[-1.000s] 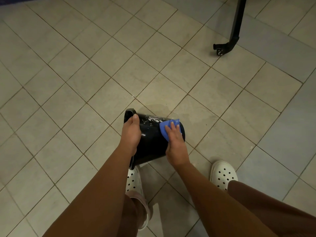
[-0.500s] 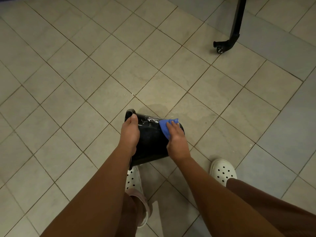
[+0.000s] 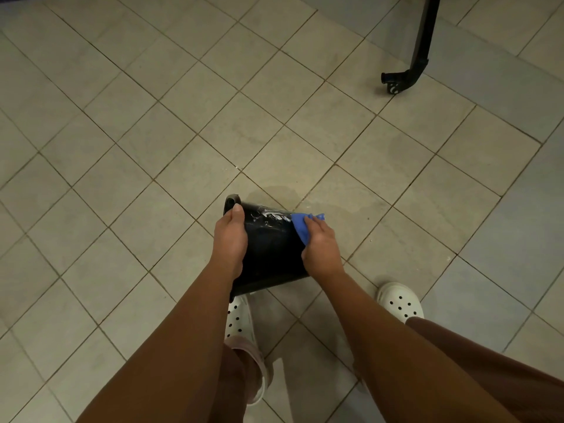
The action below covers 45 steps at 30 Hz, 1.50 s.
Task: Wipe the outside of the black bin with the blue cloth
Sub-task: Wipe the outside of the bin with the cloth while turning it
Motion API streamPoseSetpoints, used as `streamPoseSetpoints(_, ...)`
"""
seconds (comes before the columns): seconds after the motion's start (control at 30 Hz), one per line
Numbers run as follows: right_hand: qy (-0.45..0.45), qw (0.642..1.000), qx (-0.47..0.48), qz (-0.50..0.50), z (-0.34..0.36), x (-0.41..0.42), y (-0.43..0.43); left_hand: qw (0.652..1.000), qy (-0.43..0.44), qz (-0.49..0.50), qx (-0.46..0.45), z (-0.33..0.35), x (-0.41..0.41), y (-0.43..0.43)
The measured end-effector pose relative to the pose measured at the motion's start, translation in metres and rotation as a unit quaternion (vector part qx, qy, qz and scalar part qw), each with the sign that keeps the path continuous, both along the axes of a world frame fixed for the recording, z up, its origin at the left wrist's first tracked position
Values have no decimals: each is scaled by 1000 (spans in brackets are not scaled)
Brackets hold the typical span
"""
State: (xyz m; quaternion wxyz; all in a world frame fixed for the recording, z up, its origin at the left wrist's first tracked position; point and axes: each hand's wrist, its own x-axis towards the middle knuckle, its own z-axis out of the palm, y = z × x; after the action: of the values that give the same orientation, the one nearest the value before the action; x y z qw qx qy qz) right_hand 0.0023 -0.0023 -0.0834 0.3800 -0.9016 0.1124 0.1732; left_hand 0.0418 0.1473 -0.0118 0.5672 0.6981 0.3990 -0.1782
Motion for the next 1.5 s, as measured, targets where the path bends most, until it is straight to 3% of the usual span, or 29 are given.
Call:
streamPoseSetpoints(0.17, 98, 991, -52, -80, 8, -9, 0, 1000, -7, -12, 0, 0, 1, -3)
streamPoseSetpoints(0.33, -6, 999, -37, -18, 13, -16, 15, 1000, -4, -26, 12, 3, 0, -1)
streamPoseSetpoints(0.4, -9, 1000, -19, 1, 8, -4, 6, 999, -10, -30, 13, 2, 0, -1)
streamPoseSetpoints(0.57, 84, 996, -20, -7, 7, 12, -13, 999, -33, -39, 17, 2, -1, -8)
streamPoseSetpoints(0.7, 134, 987, -86, -31, 17, 5, -1, 999, -36, -32, 18, 2, -1, -7)
streamPoseSetpoints(0.9, 27, 999, -35, 30, 8, 5, 4, 998, -34, -42, 29, 3, 0, -3)
streamPoseSetpoints(1.03, 57, 998, 0, 3, 0, 14, -7, 997, -48, -53, 36, 3, -2, -5)
streamPoseSetpoints(1.2, 101, 994, -38, -32, 5, -6, 4, 997, -45, -50, 39, 3, -2, -5)
streamPoseSetpoints(1.4, -58, 997, -19, 44, -3, -40, 23, 999, -19, -36, 32, 4, 1, 0)
streamPoseSetpoints(1.5, -75, 995, 7, 61, -4, -30, 12, 999, -20, -29, 26, 4, 1, -1)
